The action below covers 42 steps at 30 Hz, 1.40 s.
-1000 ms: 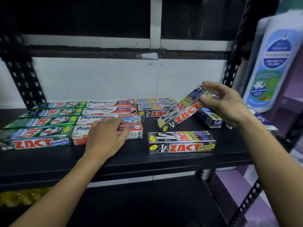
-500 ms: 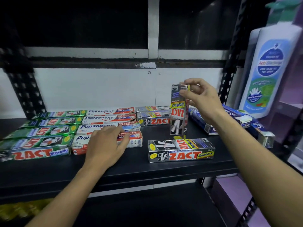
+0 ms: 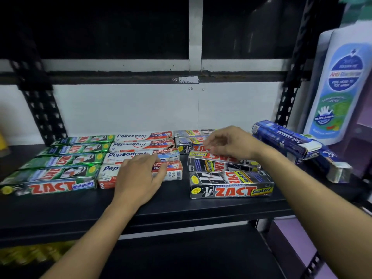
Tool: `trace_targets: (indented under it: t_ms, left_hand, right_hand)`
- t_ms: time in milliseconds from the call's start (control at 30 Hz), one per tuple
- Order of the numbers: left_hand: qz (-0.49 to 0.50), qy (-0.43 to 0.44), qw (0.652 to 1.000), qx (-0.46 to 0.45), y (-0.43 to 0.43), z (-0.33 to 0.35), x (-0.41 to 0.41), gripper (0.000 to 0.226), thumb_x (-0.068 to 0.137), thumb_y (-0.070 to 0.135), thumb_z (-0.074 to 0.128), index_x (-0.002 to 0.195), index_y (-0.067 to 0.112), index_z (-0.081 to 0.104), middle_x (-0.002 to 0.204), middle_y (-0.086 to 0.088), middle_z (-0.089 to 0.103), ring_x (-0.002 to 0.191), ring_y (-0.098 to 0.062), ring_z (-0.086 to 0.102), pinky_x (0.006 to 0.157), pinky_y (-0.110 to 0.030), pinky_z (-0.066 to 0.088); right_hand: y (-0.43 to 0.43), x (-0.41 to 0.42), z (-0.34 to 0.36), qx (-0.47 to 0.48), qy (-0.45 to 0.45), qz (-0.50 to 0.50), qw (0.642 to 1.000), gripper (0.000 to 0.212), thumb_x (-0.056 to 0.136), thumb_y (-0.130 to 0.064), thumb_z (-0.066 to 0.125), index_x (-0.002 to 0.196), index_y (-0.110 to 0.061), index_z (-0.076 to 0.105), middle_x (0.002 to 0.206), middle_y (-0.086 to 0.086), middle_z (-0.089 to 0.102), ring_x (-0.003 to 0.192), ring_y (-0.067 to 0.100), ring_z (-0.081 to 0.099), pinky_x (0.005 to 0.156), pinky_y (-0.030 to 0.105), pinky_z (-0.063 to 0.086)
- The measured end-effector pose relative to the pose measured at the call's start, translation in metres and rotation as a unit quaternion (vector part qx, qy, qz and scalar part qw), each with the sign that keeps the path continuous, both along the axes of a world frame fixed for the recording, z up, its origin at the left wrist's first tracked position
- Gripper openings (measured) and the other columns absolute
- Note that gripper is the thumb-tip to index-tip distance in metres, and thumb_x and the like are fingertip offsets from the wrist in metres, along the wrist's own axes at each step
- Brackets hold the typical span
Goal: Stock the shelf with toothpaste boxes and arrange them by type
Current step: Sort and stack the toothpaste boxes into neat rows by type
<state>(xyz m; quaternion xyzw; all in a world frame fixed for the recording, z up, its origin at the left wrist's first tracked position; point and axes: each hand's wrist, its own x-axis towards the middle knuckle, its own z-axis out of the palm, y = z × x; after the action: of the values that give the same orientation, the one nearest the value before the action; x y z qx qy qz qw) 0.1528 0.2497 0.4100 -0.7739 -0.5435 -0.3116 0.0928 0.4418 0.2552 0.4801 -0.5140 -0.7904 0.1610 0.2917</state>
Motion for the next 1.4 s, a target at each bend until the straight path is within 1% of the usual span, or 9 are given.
trace_targets:
  t_ms: [100, 300, 400, 567, 667, 767, 900, 1200, 1400]
  left_hand:
    - [0.003, 0.006, 1.0, 0.001, 0.0, 0.0, 0.0, 0.038, 0.097, 0.053, 0.042, 0.111, 0.028, 0.066, 0.102, 0.007, 0.069, 0.097, -0.016, 0.06, 0.09, -0.038, 0.04]
    - [0.008, 0.015, 1.0, -0.005, 0.002, 0.0, -0.001, 0.041, 0.097, 0.054, 0.039, 0.113, 0.027, 0.065, 0.104, 0.007, 0.069, 0.1, -0.017, 0.06, 0.091, -0.038, 0.04]
    - [0.009, 0.018, 1.0, -0.009, 0.001, 0.0, 0.0, 0.043, 0.098, 0.055, 0.039, 0.115, 0.026, 0.065, 0.106, 0.005, 0.069, 0.101, -0.018, 0.06, 0.092, -0.038, 0.041]
    - [0.011, 0.02, 1.0, -0.012, 0.001, -0.001, 0.0, 0.044, 0.098, 0.054, 0.038, 0.118, 0.025, 0.065, 0.11, 0.005, 0.069, 0.104, -0.017, 0.06, 0.092, -0.038, 0.041]
    - [0.009, 0.023, 1.0, -0.008, 0.0, -0.001, 0.0, 0.044, 0.098, 0.054, 0.039, 0.116, 0.025, 0.065, 0.108, 0.005, 0.069, 0.101, -0.017, 0.061, 0.091, -0.038, 0.041]
    - [0.006, 0.019, 1.0, -0.004, 0.001, -0.001, 0.0, 0.043, 0.097, 0.054, 0.04, 0.115, 0.025, 0.066, 0.106, 0.005, 0.069, 0.1, -0.017, 0.061, 0.09, -0.038, 0.042]
    - [0.001, 0.02, 1.0, 0.0, 0.002, -0.002, 0.0, 0.042, 0.098, 0.052, 0.041, 0.115, 0.024, 0.066, 0.108, 0.005, 0.069, 0.102, -0.018, 0.061, 0.092, -0.038, 0.04]
    - [0.004, 0.028, 1.0, 0.006, 0.006, -0.004, 0.001, 0.047, 0.094, 0.058, 0.034, 0.111, 0.027, 0.065, 0.104, 0.008, 0.07, 0.1, -0.016, 0.062, 0.091, -0.037, 0.04]
    - [0.013, 0.039, 0.999, 0.015, 0.007, -0.005, 0.0, 0.04, 0.096, 0.057, 0.037, 0.109, 0.03, 0.064, 0.102, 0.011, 0.069, 0.098, -0.014, 0.061, 0.095, -0.037, 0.035]
  right_hand:
    - [-0.005, 0.008, -0.003, -0.023, -0.036, -0.008, 0.999, 0.014, 0.082, -0.027, 0.078, 0.096, -0.026, 0.076, 0.084, -0.023, 0.073, 0.074, -0.007, 0.066, 0.073, 0.014, 0.049]
    - [-0.016, 0.029, 0.001, -0.089, -0.075, -0.012, 0.993, 0.037, 0.068, -0.049, 0.082, 0.102, -0.036, 0.073, 0.103, -0.023, 0.071, 0.096, 0.005, 0.067, 0.094, 0.036, 0.053]
    - [-0.017, 0.033, -0.002, -0.089, -0.08, -0.011, 0.993, 0.034, 0.075, -0.049, 0.076, 0.106, -0.037, 0.071, 0.104, -0.022, 0.07, 0.096, 0.006, 0.067, 0.092, 0.038, 0.053]
    - [-0.007, 0.03, -0.003, -0.038, -0.138, -0.075, 0.987, 0.017, 0.095, -0.036, 0.059, 0.107, -0.033, 0.07, 0.096, -0.019, 0.069, 0.09, 0.002, 0.064, 0.078, 0.019, 0.048]
    - [0.002, 0.029, -0.012, 0.031, -0.156, -0.14, 0.977, 0.021, 0.092, -0.038, 0.063, 0.107, -0.028, 0.072, 0.101, -0.009, 0.072, 0.096, 0.012, 0.065, 0.084, 0.029, 0.051]
    - [-0.002, 0.031, -0.016, -0.012, -0.2, -0.139, 0.97, 0.041, 0.083, -0.054, 0.068, 0.117, -0.031, 0.066, 0.109, -0.016, 0.058, 0.104, 0.01, 0.056, 0.09, 0.03, 0.046]
    - [0.0, 0.035, -0.018, -0.004, -0.215, -0.122, 0.969, 0.041, 0.085, -0.043, 0.071, 0.124, -0.034, 0.065, 0.132, -0.008, 0.06, 0.12, 0.017, 0.055, 0.1, 0.032, 0.043]
    - [0.022, 0.025, -0.028, 0.032, -0.158, -0.067, 0.985, 0.039, 0.085, -0.032, 0.073, 0.124, -0.035, 0.067, 0.132, -0.011, 0.062, 0.126, 0.014, 0.053, 0.099, 0.023, 0.037]
    - [0.031, 0.026, -0.034, 0.053, -0.17, -0.078, 0.981, 0.04, 0.085, -0.035, 0.073, 0.124, -0.039, 0.065, 0.132, -0.009, 0.062, 0.127, 0.018, 0.052, 0.1, 0.027, 0.039]
